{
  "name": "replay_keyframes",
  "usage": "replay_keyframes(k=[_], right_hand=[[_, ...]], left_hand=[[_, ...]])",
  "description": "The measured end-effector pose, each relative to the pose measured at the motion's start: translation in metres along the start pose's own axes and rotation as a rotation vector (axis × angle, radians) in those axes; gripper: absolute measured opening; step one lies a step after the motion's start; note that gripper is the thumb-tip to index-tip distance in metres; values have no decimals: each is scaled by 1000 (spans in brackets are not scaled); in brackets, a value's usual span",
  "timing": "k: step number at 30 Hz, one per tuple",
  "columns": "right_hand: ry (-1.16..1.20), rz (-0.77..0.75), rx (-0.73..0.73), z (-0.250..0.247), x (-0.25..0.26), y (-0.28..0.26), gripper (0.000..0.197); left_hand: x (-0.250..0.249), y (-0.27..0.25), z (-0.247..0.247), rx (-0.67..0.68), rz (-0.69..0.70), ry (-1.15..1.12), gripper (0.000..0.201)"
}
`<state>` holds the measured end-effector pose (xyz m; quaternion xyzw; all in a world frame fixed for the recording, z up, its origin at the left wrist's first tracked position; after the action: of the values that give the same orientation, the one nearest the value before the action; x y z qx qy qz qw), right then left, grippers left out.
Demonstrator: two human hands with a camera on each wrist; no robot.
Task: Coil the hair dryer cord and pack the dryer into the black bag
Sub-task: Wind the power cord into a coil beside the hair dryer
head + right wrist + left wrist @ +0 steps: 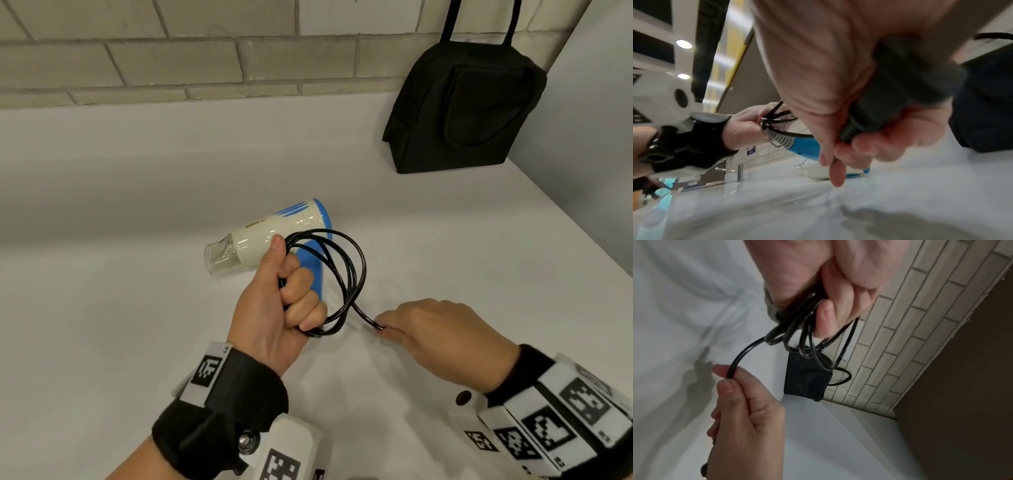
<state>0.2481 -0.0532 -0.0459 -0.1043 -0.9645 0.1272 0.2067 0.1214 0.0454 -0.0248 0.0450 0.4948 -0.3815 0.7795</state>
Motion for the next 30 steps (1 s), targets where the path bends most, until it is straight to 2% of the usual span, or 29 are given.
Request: replay_keyframes(k=[3,5,8,12,14,16,18,22,25,27,29,30], right_hand=[[-132,-27,-22,-1,10,-9,27],[-237,-64,-80,-2,22,-15,9],[-320,-96,-117,-2,30,-24,23],[-360,-42,-69,-8,30,-21,17],[-203,-16,-106,-11,14,-12,18],[43,36,-113,-16,6,-3,24],[268,25,-166,-17,5,4,23],[641,-37,-89,-2,13,10,16],[773,-33,-73,5,13,4,21],[639,-13,-35,5,15,-6,19],[284,-30,9,5,22,-15,21],[124,-69,-13,4,27,-20,21]], left_hand=[[4,2,0,-16,16,41,38],[7,3,3,-30,35,126,43],[9,3,10,-36,89,261,46],[3,1,12,-11,106,240,46],[-2,0,9,1,78,143,45],[-6,-1,7,9,53,43,45],[-8,0,6,15,33,-26,50],[-8,1,8,29,19,-58,52],[-5,2,6,31,17,-65,51],[-2,2,5,21,11,-67,50],[1,2,5,1,16,-31,50],[2,2,6,-13,24,20,50]])
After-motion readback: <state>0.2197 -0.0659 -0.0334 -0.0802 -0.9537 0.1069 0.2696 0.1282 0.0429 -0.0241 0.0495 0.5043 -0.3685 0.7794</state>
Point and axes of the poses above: each hand's wrist, its own y-axis towards the middle knuckle, its own z-axis out of the palm, x = y × z, the point moved 4 cm from there along y, towards the middle knuckle, and after that the axes turned 12 degrees about y, right-handed, at the moved point
